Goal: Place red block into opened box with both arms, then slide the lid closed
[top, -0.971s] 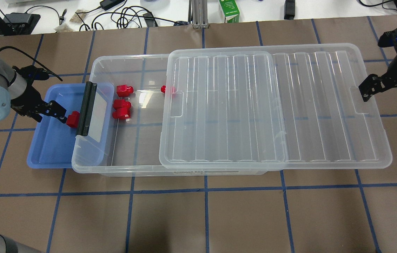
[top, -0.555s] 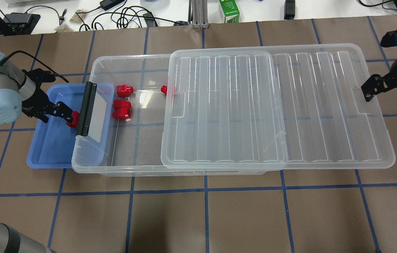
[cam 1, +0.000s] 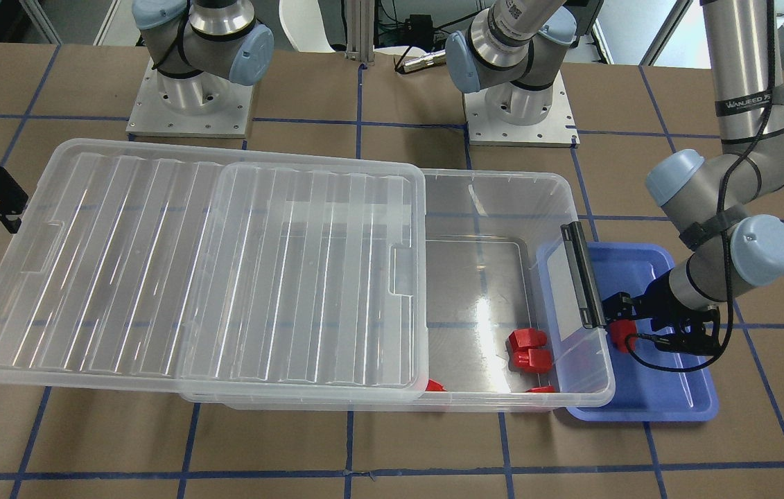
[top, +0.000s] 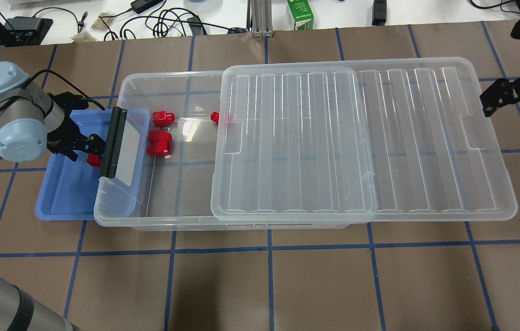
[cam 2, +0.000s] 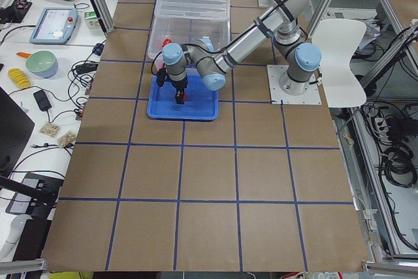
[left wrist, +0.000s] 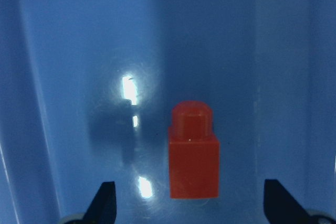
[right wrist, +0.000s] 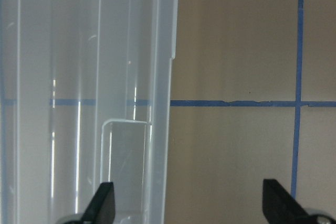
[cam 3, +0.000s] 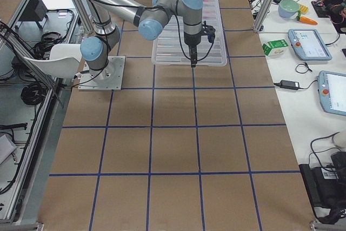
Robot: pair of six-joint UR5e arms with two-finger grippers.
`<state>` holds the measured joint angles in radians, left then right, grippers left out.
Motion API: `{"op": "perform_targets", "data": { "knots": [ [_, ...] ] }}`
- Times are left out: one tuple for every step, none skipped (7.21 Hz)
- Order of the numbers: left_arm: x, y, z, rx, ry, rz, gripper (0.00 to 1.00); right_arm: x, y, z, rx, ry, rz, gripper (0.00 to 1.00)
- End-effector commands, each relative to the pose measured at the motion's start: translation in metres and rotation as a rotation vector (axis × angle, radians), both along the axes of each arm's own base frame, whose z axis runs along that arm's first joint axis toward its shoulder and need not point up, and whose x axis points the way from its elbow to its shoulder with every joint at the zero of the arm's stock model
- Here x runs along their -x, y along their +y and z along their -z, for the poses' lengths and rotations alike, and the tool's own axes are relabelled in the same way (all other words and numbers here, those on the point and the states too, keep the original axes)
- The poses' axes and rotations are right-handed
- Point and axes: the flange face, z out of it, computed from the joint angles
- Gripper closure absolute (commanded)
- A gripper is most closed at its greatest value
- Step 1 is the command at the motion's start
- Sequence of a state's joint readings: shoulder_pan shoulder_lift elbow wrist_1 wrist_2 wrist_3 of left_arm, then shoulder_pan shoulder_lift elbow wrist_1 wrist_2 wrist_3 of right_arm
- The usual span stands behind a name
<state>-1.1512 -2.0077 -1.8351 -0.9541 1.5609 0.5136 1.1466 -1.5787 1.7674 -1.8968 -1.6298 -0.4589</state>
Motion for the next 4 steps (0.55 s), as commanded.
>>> {"op": "perform_targets", "data": {
  "knots": [
    [-0.002, -0.004, 0.009, -0.009, -0.004, 0.009, 0.00, -0.015, 0.027, -0.062, -0.009, -0.032, 0.008, 0.00],
    [-0.003, -0.004, 0.009, -0.009, -0.004, 0.009, 0.66, -0.020, 0.034, -0.075, -0.015, -0.038, 0.010, 0.00],
    [-0.004, -0.004, 0.009, -0.006, -0.007, 0.007, 0.96, -0.023, 0.036, -0.078, -0.018, -0.042, 0.014, 0.00],
    [-0.005, -0.004, 0.001, 0.003, -0.016, 0.008, 1.00, -0.036, 0.034, -0.081, -0.014, -0.041, -0.009, 0.00]
  ]
}}
